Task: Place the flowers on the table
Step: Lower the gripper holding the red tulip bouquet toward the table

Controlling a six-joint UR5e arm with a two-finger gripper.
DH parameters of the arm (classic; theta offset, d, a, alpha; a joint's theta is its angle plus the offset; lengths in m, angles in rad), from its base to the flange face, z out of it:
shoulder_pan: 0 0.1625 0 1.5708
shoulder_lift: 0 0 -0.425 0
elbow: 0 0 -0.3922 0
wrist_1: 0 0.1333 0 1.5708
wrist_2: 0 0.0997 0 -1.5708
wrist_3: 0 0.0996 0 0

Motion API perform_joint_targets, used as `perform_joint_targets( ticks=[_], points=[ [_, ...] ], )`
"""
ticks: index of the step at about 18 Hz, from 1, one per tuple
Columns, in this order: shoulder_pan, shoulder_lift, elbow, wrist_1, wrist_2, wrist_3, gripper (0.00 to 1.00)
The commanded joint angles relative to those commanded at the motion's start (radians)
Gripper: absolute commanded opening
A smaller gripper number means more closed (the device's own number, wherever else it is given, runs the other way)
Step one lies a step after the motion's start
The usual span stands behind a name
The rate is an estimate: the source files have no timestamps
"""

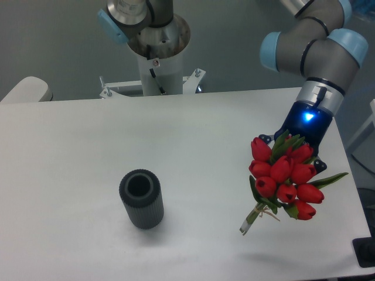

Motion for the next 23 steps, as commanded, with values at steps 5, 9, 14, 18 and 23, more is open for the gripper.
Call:
perform_joint_targets(
  ticks=[5, 9, 14, 18, 23],
  points=[
    [-0.003, 0.003, -0.006, 0.000, 0.002, 0.028, 0.26],
    [-0.006, 0.015, -0.022, -0.002, 0.058, 0.032, 0.26],
    [-0.006, 0.023, -0.020, 0.000, 0.075, 0.040, 0.26],
    [-0.009, 0.044, -0.015, 0.000, 0.211, 0.049, 0.26],
    [-0.049, 0.066, -0.021, -0.003, 0.425, 0.104, 0.26]
  ],
)
